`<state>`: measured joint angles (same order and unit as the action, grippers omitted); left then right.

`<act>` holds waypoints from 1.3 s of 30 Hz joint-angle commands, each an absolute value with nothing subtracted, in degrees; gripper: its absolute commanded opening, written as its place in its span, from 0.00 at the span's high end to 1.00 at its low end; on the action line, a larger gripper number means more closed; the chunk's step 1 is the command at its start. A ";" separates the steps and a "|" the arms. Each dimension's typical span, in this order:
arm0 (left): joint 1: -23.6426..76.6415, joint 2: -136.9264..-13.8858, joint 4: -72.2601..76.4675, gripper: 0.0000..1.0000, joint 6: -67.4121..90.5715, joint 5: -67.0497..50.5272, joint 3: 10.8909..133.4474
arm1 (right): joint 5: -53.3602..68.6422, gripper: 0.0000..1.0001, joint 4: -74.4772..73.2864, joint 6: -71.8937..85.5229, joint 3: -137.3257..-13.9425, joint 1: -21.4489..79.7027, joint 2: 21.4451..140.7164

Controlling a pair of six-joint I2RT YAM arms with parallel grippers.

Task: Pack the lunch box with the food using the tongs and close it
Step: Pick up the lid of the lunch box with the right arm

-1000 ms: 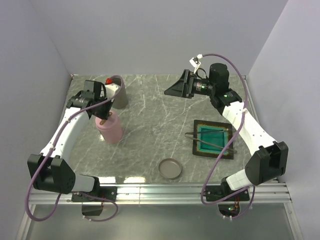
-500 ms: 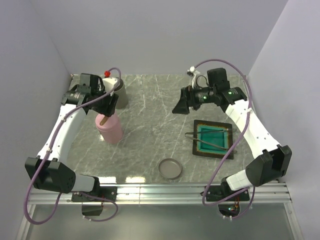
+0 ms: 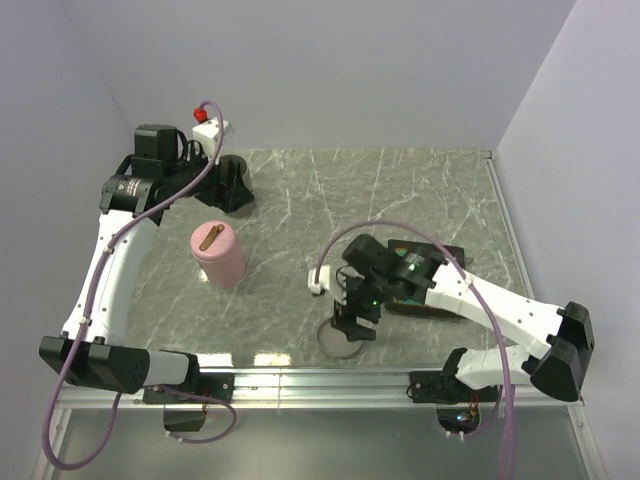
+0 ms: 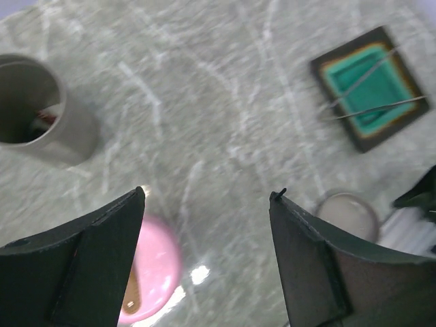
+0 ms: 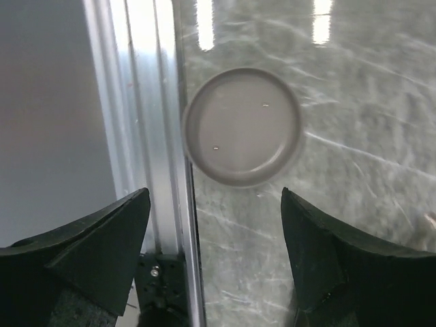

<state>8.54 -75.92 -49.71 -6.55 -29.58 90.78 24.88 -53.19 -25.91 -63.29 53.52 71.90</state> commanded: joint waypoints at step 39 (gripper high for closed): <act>8.00 -70.58 -38.41 0.22 -0.62 -47.11 83.94 | 20.81 0.85 -29.18 -56.79 -38.93 65.30 74.18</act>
